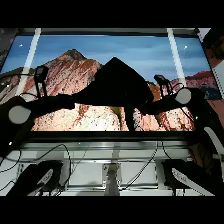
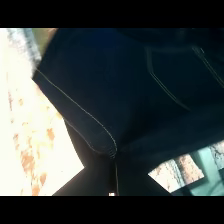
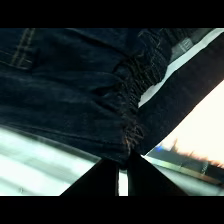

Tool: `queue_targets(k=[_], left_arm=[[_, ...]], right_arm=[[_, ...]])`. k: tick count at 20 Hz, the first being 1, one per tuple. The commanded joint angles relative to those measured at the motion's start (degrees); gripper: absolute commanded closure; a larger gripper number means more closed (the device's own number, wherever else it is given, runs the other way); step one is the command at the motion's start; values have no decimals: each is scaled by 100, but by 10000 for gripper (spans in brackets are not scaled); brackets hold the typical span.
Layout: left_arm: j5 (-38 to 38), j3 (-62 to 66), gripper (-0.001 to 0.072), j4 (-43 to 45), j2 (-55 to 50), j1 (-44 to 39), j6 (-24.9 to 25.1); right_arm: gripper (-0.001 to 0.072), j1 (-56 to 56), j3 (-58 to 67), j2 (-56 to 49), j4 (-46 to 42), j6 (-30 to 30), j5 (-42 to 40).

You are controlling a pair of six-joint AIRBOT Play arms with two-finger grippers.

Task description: Fold the clothes and pants, and hang the long-sleeved shirts on hangers.

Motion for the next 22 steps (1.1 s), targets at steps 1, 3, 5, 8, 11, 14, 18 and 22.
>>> queue_targets(k=[1, 3, 5, 8, 11, 14, 18, 22], left_arm=[[-444, -348, 699, 1228, 1152, -39, -1191], [-894, -361, 699, 1650, 1694, -39, -1539], [-1220, -361, 699, 1696, 2041, -39, -1541], [-1025, -358, 699, 1335, 1954, -42, -1679], [350, -330, 699, 149, 1147, -190, -1008], [1462, 168, 698, -186, -48, -562, -750], [2190, 1180, 698, -184, -1552, -1019, -577], [2651, 2085, 698, -179, -2909, -1248, -492]], right_arm=[[692, 212, -634, 597, -2, 256, 459], [692, 258, -800, 811, 63, 363, 614], [691, 297, -820, 935, 197, 365, 743], [691, 295, -815, 940, 758, 363, 765], [692, 295, -807, 920, 1200, 433, 433], [692, 289, -715, 839, 1222, 560, -138], [692, 122, -590, 623, 1163, 903, -960], [692, -490, -592, 361, 297, 1657, -1622]])
